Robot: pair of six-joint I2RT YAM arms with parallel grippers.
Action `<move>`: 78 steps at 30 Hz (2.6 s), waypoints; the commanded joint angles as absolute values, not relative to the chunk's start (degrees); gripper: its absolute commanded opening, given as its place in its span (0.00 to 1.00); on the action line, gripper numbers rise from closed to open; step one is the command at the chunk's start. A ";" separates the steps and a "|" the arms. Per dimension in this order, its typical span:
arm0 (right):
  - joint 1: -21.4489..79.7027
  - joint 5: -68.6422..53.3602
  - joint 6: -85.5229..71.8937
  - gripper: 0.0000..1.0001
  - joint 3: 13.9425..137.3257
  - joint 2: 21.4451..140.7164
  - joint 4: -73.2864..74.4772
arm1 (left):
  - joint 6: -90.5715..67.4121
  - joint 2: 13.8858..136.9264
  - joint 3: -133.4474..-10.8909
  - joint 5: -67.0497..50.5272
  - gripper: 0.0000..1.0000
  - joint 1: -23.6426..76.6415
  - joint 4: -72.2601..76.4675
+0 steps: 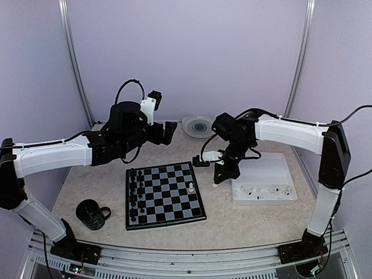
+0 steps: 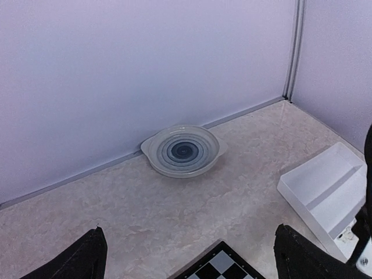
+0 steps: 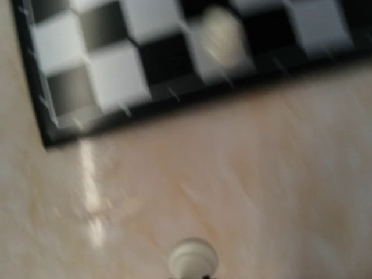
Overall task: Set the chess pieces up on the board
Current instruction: Place the bishop on c1.
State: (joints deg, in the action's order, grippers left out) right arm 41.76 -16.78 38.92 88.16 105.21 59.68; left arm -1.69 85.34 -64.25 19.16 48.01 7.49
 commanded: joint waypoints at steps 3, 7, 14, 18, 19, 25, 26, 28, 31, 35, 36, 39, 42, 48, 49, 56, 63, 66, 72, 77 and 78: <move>48.86 -15.92 38.18 0.00 96.62 112.93 62.45 | -2.65 81.15 -63.50 30.33 0.99 46.39 11.15; 52.01 -15.68 37.91 0.00 99.67 116.76 62.83 | -3.24 79.96 -63.18 31.21 0.99 44.40 11.54; 54.32 -13.84 36.70 0.00 103.25 121.48 62.50 | -3.72 78.46 -63.11 30.43 0.99 43.59 11.57; 54.72 -13.54 35.99 0.00 105.45 123.23 62.32 | -3.32 78.18 -63.11 30.78 0.99 43.59 11.60; 54.75 -13.21 36.03 0.00 105.81 123.71 62.27 | -3.26 78.07 -63.09 30.83 0.99 43.59 11.60; 54.80 -12.39 35.25 0.01 106.92 125.46 61.86 | -2.93 77.87 -63.11 30.54 0.99 43.59 11.60; 54.85 -12.35 35.27 0.01 106.96 125.66 61.89 | -2.90 77.94 -63.16 30.50 0.99 43.59 11.60; 54.87 -12.06 35.27 0.02 106.92 125.98 61.85 | -2.93 77.92 -63.12 30.47 0.99 43.59 11.60; 54.84 -12.05 35.28 0.03 106.81 126.24 61.67 | -2.94 77.92 -63.11 30.33 0.99 43.59 11.55; 54.84 -11.56 35.33 0.04 106.25 126.47 61.19 | -2.90 78.04 -63.19 30.26 0.99 43.59 11.51; 54.84 -11.45 35.27 0.04 106.10 126.54 60.94 | -2.90 78.05 -63.19 30.17 0.99 43.55 11.51; 54.84 -11.22 35.20 0.07 105.95 126.65 60.61 | -2.97 78.12 -63.19 29.98 0.99 43.59 11.51; 54.84 -10.94 35.22 0.12 105.83 126.74 60.44 | -2.99 78.29 -63.19 29.88 0.99 43.59 11.43; 54.85 -10.55 35.24 0.17 105.38 126.41 59.78 | -3.01 78.39 -63.19 29.65 0.99 43.54 11.34; 54.84 -10.65 35.22 0.18 105.41 126.46 59.76 | -3.03 78.35 -63.26 29.59 0.99 43.58 11.34; 54.84 -11.82 35.28 0.21 105.53 125.54 60.27 | -3.08 78.53 -63.28 29.12 0.99 43.59 11.21; 54.84 -12.93 35.67 0.24 104.88 125.86 60.51 | -3.25 79.09 -63.54 28.32 0.99 43.59 10.81; 54.84 -12.86 35.85 0.24 104.15 126.08 60.11 | -3.26 79.26 -63.54 28.39 0.99 43.59 10.73; 54.85 -12.57 35.96 0.24 103.89 126.31 60.09 | -3.33 79.54 -63.79 27.95 0.99 43.59 10.40; 54.83 -12.29 36.04 0.28 103.81 125.91 59.70 | -3.43 79.63 -63.83 27.60 0.99 43.59 10.20; 54.84 -12.42 36.18 0.29 103.78 125.89 59.54 | -3.47 79.69 -63.89 27.53 0.99 43.57 10.20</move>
